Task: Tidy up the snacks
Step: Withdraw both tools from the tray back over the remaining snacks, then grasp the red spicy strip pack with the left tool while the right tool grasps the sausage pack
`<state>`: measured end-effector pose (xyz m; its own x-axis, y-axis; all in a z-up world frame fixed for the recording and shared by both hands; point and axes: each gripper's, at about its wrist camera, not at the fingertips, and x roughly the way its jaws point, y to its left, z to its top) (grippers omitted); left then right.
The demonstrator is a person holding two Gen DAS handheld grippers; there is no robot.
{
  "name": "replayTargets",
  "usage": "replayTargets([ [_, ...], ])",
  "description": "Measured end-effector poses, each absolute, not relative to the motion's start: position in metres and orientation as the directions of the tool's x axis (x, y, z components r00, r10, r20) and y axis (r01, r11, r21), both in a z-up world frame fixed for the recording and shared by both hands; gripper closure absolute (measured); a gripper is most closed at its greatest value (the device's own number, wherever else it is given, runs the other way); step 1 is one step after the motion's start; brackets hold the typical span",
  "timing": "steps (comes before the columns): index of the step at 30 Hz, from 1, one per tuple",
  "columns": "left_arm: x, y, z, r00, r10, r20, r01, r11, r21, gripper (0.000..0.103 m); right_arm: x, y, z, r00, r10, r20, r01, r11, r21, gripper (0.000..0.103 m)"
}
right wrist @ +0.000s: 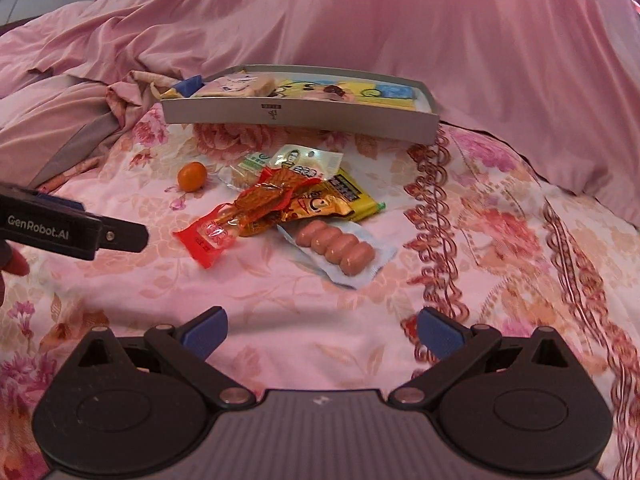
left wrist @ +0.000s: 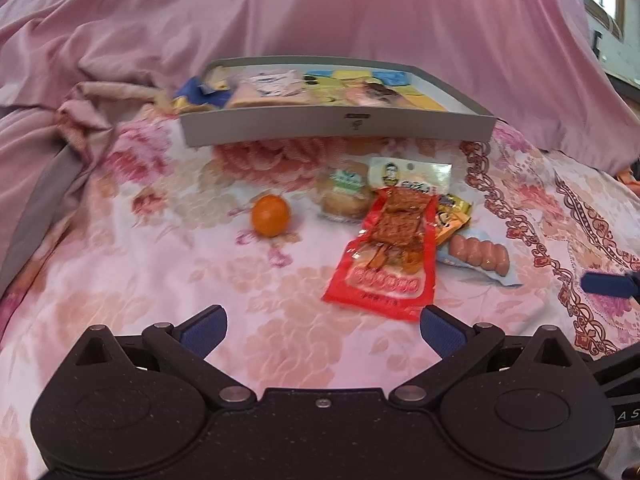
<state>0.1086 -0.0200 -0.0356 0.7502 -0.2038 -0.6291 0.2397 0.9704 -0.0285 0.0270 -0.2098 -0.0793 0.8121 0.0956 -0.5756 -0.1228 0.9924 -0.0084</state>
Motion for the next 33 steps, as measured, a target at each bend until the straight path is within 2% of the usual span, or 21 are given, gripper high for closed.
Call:
replayTargets([
  [12, 0.167, -0.062, -0.037, 0.715, -0.327, -0.618, 0.414, 0.91, -0.003, 0.001, 0.079, -0.226, -0.078, 0.784, 0.231, -0.577, -0.324, 0.944, -0.062, 0.0],
  [19, 0.199, -0.077, -0.048, 0.66, -0.354, -0.662, 0.474, 0.88, 0.002, 0.001, 0.114, -0.23, -0.085, 0.735, 0.279, -0.617, -0.435, 0.893, -0.114, 0.0],
  [28, 0.221, -0.082, -0.052, 0.605, -0.365, -0.708, 0.484, 0.875, -0.037, 0.001, 0.147, -0.239, -0.099, 0.677, 0.339, -0.653, -0.499, 0.864, -0.069, 0.0],
  [33, 0.226, -0.083, -0.052, 0.575, -0.378, -0.726, 0.501, 0.864, -0.052, 0.014, 0.151, -0.239, -0.101, 0.669, 0.356, -0.653, -0.501, 0.864, -0.042, 0.001],
])
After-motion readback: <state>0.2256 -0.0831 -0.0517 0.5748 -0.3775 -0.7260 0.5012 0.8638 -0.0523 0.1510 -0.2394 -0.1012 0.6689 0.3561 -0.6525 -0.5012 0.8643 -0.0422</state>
